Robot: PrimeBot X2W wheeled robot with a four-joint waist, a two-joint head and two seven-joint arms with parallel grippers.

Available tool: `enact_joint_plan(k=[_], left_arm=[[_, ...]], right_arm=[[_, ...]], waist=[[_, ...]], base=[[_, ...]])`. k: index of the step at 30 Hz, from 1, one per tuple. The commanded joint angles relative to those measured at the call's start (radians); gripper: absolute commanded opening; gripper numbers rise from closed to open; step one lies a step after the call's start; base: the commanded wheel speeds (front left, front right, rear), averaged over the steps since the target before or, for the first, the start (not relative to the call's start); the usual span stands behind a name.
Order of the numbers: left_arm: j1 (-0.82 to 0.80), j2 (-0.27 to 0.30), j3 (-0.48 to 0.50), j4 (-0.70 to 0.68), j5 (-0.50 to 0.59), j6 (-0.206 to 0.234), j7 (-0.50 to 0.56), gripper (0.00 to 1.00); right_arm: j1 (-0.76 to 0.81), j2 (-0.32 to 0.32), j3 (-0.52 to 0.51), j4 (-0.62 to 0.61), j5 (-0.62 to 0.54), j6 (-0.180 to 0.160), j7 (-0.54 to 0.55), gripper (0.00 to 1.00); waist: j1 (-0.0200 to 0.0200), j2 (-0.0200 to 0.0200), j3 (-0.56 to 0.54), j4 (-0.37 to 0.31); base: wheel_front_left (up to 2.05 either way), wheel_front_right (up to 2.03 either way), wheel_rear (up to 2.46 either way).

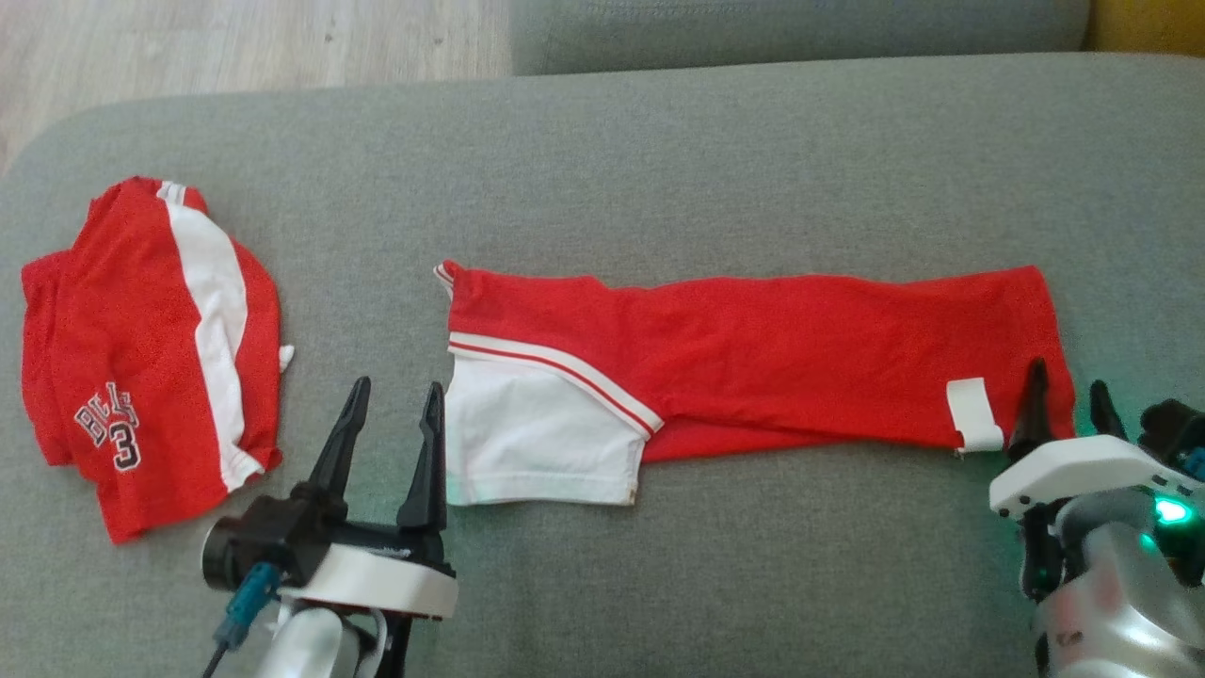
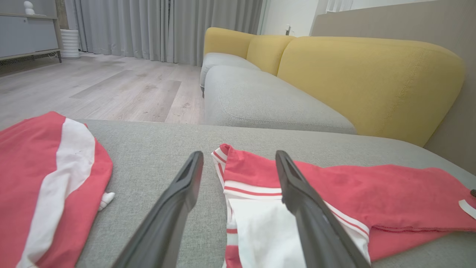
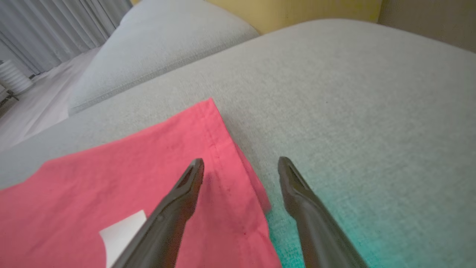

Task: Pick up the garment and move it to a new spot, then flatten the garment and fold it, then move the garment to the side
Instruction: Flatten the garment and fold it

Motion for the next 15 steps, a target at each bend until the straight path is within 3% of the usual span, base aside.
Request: enact_joint_plan(k=[1,8,9,10,11,12,15], left_arm=[[-0.047,-0.001,0.046,-0.023,0.013,-0.009,-0.009,1.0],[-0.067,-0.008,0.077,-0.018,0.037,-0.031,-0.009,1.0],[-0.069,-0.009,0.081,-0.016,0.039,-0.033,-0.009,1.0],[-0.07,-0.01,0.085,-0.014,0.042,-0.034,-0.009,1.0],[-0.07,-0.01,0.085,-0.014,0.042,-0.034,-0.009,1.0],[-0.071,-0.012,0.088,-0.012,0.044,-0.036,-0.009,1.0],[-0.07,-0.018,0.099,-0.009,0.047,-0.04,-0.009,1.0]], right_arm=[[-0.055,-0.003,0.001,0.029,-0.02,0.007,-0.021,1.0],[-0.153,-0.003,-0.024,0.227,-0.04,0.007,-0.043,1.0],[-0.166,-0.003,-0.019,0.242,-0.039,0.007,-0.045,0.92],[-0.176,-0.003,-0.014,0.255,-0.034,0.007,-0.047,0.48],[-0.176,-0.003,-0.014,0.255,-0.034,0.007,-0.047,0.48],[-0.186,-0.003,-0.009,0.262,-0.031,0.007,-0.048,0.04],[-0.195,-0.003,-0.002,0.227,-0.024,0.007,-0.048,0.0]], waist=[[-0.0001,0.0,0.014,0.007],[-0.0001,0.0,0.038,0.005],[-0.0001,0.0,0.038,0.003],[-0.0001,0.0,0.037,0.002],[-0.0001,0.0,0.037,0.002],[-0.0001,0.0,0.036,-0.001],[-0.0001,0.0,0.029,-0.01]], base=[[0.0,0.0,0.0],[0.0,0.0,0.0],[0.0,0.0,0.0],[0.0,0.0,0.0],[0.0,0.0,0.0],[0.0,0.0,0.0],[0.0,0.0,0.0]])
